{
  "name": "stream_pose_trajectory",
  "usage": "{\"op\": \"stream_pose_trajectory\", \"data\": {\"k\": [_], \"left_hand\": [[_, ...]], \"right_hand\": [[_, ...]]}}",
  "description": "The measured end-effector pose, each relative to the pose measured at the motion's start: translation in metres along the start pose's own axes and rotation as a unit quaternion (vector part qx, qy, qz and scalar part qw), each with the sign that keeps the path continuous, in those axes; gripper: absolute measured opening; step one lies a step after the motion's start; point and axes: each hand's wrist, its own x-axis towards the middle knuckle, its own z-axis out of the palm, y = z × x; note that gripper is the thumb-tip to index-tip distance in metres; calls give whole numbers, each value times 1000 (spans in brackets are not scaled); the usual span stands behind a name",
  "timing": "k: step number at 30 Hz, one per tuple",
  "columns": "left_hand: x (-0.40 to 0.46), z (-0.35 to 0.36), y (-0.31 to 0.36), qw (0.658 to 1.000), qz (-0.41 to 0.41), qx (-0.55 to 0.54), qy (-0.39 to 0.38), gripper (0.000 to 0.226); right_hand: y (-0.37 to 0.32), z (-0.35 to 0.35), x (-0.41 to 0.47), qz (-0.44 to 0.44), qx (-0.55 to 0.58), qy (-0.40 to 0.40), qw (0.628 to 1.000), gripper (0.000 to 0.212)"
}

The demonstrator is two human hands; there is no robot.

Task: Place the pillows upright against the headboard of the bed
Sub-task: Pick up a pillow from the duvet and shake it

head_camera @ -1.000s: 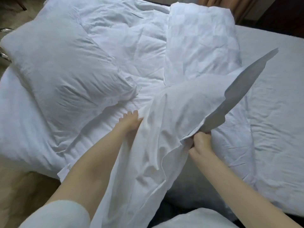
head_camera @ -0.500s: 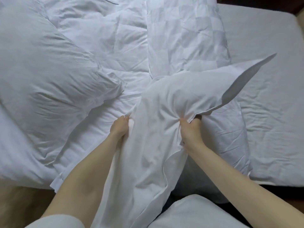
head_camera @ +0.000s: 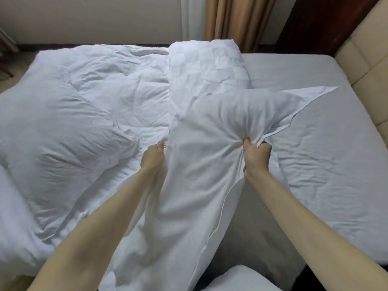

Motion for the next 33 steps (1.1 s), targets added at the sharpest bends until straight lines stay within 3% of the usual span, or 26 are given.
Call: {"op": "stream_pose_trajectory", "data": {"k": [4, 8, 13, 19, 25, 29, 33], "left_hand": [[-21, 24, 76, 999, 30, 15, 23, 53], [-42, 56, 144, 997, 60, 21, 32, 52], [-70, 95, 219, 999, 34, 14, 38, 51], [-77, 128, 277, 999, 40, -24, 7, 50], [-70, 168, 268, 997, 31, 57, -37, 42], [-68, 189, 226, 993, -21, 98, -58, 45], [-64, 200, 196, 991, -55, 120, -20, 46]], "right_hand": [[-32, -53, 53, -30, 22, -12, 999, 10], [-67, -111, 111, -20, 35, -36, 999, 27], [-114, -166, 177, -30, 22, -71, 997, 22], [-168, -186, 259, -29, 5, -175, 984, 39], [-160, -173, 312, -105, -132, -151, 974, 35], [-106, -170, 323, -58, -145, -191, 969, 23], [-53, -178, 329, -35, -214, -191, 957, 36]]}}
